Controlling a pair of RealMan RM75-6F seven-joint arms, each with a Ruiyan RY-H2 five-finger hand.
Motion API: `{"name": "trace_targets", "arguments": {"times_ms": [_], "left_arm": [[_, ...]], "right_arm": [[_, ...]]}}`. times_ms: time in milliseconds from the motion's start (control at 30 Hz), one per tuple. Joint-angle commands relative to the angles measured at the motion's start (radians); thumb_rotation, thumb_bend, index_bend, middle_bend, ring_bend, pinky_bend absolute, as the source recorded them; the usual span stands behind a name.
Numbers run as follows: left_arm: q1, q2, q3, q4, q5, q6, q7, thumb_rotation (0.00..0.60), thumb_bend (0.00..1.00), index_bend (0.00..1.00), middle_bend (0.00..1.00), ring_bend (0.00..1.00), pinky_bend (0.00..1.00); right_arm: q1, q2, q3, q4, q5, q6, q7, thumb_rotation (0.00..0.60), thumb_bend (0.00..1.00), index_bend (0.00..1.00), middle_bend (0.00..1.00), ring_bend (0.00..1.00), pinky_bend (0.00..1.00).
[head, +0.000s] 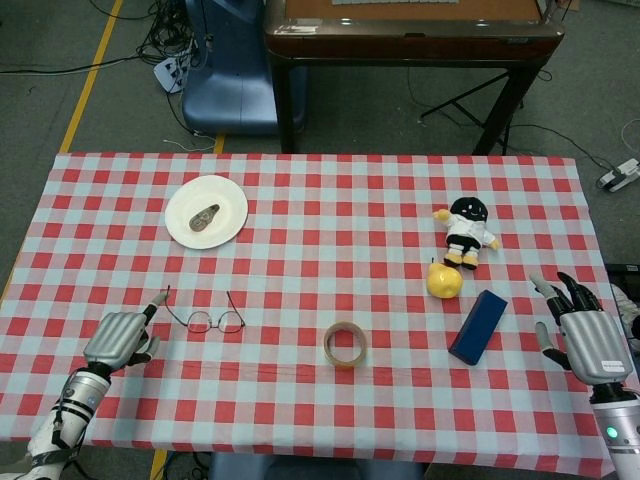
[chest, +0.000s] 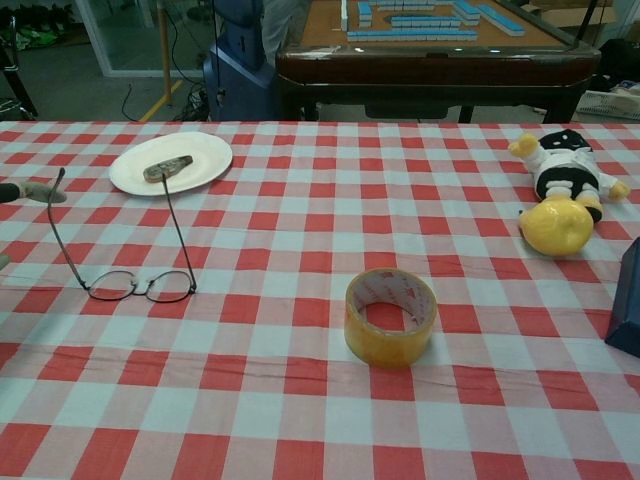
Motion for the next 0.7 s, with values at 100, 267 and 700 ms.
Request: {"name": "trace_targets", "arguments": {"times_ms": [100, 267, 700], "left_arm": [[-0.024, -0.03, -0.017, -0.034, -0.003, -0.013, 0.068, 0.6, 0.54, 0.0, 1.0, 1.0, 1.0], [-0.055, -0.082, -0.03, -0.05, -0.039, -0.023, 0.164, 0.6, 0.54, 0.0, 1.0, 1.0, 1.0], [-0.131, -0.211, -0.03, -0.018, -0.168, -0.084, 0.315, 0.6, 0.54, 0.0, 1.0, 1.0, 1.0]], "right_arm": [[-0.001, 0.0, -0.001, 0.0, 0.001, 0.0, 0.0, 0.6, 0.49, 0.08, 0.25, 0.07, 0.15], [-0.002, -0.001, -0.001, 0.001, 0.0, 0.001, 0.001, 0.6, 0.49, 0.08, 0.25, 0.07, 0.15], [-0.009, 0.0, -0.002, 0.007, 0.007, 0.004, 0.008, 0.6, 0.49, 0.08, 0.25, 0.08, 0.15]]}}
